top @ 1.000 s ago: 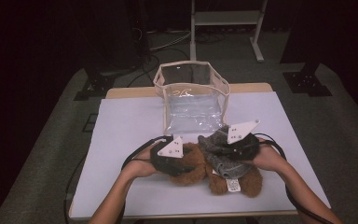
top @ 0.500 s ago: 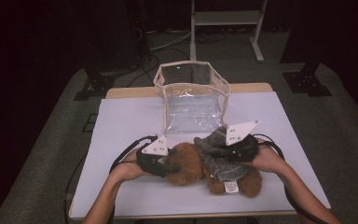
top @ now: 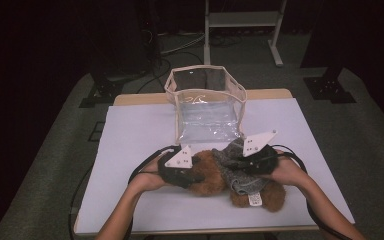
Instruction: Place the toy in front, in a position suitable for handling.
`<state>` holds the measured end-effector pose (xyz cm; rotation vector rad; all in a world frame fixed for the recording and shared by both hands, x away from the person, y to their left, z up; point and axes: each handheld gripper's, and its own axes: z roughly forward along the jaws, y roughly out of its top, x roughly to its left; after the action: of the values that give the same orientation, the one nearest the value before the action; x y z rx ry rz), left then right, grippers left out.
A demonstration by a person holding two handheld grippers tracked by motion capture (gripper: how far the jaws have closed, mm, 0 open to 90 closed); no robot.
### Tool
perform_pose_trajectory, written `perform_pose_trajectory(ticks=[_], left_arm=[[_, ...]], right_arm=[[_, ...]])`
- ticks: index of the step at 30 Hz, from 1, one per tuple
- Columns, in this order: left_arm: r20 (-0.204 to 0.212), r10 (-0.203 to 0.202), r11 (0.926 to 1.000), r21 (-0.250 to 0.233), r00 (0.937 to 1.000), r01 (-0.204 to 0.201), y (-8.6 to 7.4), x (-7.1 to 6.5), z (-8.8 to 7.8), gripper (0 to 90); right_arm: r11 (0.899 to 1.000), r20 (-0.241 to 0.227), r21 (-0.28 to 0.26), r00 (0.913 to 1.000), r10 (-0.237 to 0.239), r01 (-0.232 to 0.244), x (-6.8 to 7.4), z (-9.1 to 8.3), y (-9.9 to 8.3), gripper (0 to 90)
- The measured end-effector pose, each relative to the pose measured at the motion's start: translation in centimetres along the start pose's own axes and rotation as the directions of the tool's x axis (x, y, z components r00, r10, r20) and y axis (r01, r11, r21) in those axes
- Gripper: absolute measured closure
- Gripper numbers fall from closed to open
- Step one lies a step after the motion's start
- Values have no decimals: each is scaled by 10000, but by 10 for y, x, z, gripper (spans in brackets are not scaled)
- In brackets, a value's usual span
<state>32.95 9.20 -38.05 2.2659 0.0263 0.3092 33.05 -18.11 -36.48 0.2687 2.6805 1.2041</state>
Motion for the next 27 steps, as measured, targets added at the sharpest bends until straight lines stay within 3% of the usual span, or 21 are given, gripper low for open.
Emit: perform_pose_trajectory(ticks=[4,8,12,16,18,21,25,27], left_arm=[[-148,98,9995,297,9998,-93,8,14,-1,423],[255,-756,9966,-300,9968,764,3,20,-11,392],[686,-1113,9935,-180,9914,1127,-5,12,-3,396],[737,-1001,9941,-354,9922,1029,-11,-3,-1,399],[722,-797,9956,-445,9942,830,-11,-10,-1,399],[586,-611,9969,-450,9964,638,-11,-17,-1,385],[231,-615,9964,-573,9978,627,-13,-17,-10,370],[-27,-948,9927,-752,9955,943,-16,-10,-20,362]], right_arm=[[9996,212,-107,9994,272,-270,-3,-4,-6,813],[9988,214,-319,9991,374,-367,1,-3,-8,813],[10000,21,-85,10000,-31,32,10,-1,0,812],[9992,-63,-272,9995,-303,301,10,-2,19,810],[9981,-176,-427,9988,-450,442,13,2,28,810],[9967,-291,-183,9964,-791,786,18,13,35,810],[9946,-66,440,9956,-936,938,16,10,23,811],[9971,37,411,9979,-648,646,14,4,14,812]])
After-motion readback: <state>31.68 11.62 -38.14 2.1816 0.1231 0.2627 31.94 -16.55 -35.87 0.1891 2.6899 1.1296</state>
